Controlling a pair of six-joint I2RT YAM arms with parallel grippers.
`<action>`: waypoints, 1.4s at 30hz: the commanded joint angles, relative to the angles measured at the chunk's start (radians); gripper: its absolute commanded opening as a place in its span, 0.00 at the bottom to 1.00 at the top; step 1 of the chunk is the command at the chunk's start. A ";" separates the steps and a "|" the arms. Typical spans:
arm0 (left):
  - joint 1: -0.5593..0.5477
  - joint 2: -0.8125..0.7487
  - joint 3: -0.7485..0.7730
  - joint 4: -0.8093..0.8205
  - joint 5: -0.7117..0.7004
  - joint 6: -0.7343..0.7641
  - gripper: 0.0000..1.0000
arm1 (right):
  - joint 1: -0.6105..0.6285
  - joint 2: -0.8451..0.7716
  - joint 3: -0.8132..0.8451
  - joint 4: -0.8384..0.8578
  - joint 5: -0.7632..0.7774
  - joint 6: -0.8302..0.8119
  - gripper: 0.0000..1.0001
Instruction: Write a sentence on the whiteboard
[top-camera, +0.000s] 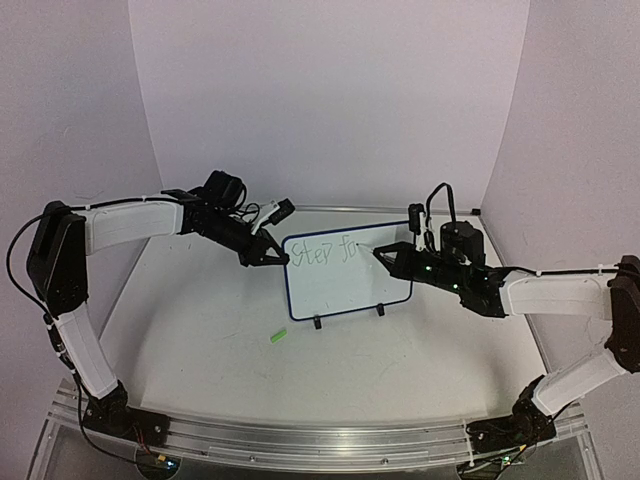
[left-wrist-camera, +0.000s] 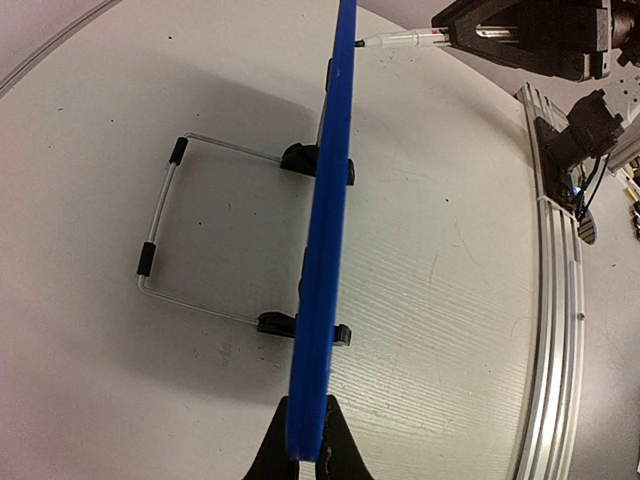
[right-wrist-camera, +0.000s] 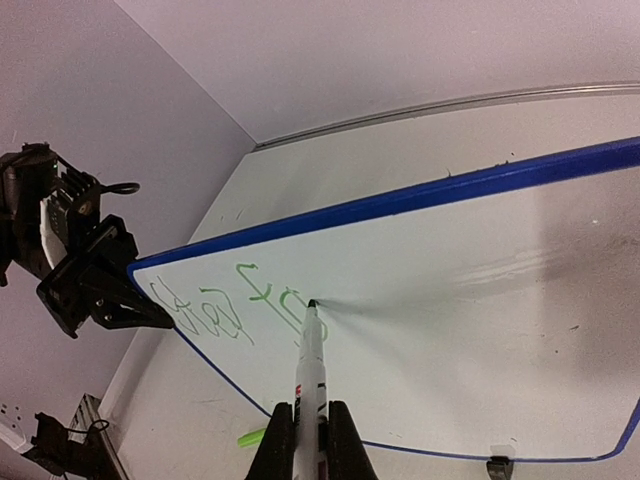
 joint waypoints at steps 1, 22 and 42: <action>-0.014 0.018 0.018 -0.038 -0.048 0.025 0.00 | -0.005 0.000 0.009 0.014 0.044 -0.005 0.00; -0.014 0.018 0.019 -0.038 -0.048 0.025 0.00 | -0.004 -0.031 -0.025 -0.016 0.082 -0.002 0.00; -0.014 0.015 0.019 -0.039 -0.049 0.026 0.00 | -0.005 -0.047 0.014 -0.041 0.098 -0.021 0.00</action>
